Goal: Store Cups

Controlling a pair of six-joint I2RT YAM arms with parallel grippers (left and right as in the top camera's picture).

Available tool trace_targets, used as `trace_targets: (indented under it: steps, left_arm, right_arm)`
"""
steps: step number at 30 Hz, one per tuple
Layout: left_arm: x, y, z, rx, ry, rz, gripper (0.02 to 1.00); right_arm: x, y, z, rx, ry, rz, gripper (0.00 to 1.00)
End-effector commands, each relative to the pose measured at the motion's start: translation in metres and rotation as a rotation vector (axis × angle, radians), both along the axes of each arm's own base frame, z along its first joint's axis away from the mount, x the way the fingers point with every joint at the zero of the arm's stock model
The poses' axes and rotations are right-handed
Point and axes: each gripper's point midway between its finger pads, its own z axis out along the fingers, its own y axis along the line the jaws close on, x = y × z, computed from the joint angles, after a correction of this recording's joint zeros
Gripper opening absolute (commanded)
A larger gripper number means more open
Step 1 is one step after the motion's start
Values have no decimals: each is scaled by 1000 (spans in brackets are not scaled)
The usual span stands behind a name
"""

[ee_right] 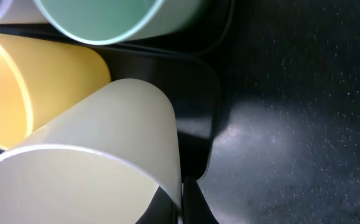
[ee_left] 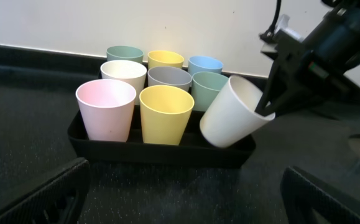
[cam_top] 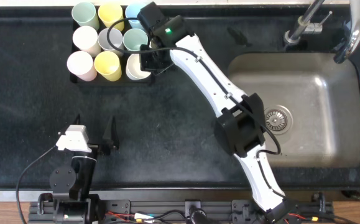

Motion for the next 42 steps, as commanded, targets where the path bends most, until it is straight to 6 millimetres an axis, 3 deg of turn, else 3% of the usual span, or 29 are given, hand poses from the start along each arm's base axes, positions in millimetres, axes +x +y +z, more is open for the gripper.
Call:
trace_targets:
  steps: [1,21,39,42]
  left_arm:
    - [-1,-2,1,-5,-6,-10,1000]
    - [-1,-2,1,-5,-6,-10,1000]
    - [-1,-2,1,-5,-6,-10,1000]
    - [-1,-2,1,-5,-6,-10,998]
  right_arm:
    - [3,-3,-4,-12,1,-11,42]
    - [3,-5,-19,-35,21,-7,47]
    - [4,-5,-27,-44,27,1,207]
    - [5,-4,-26,-41,12,28,275]
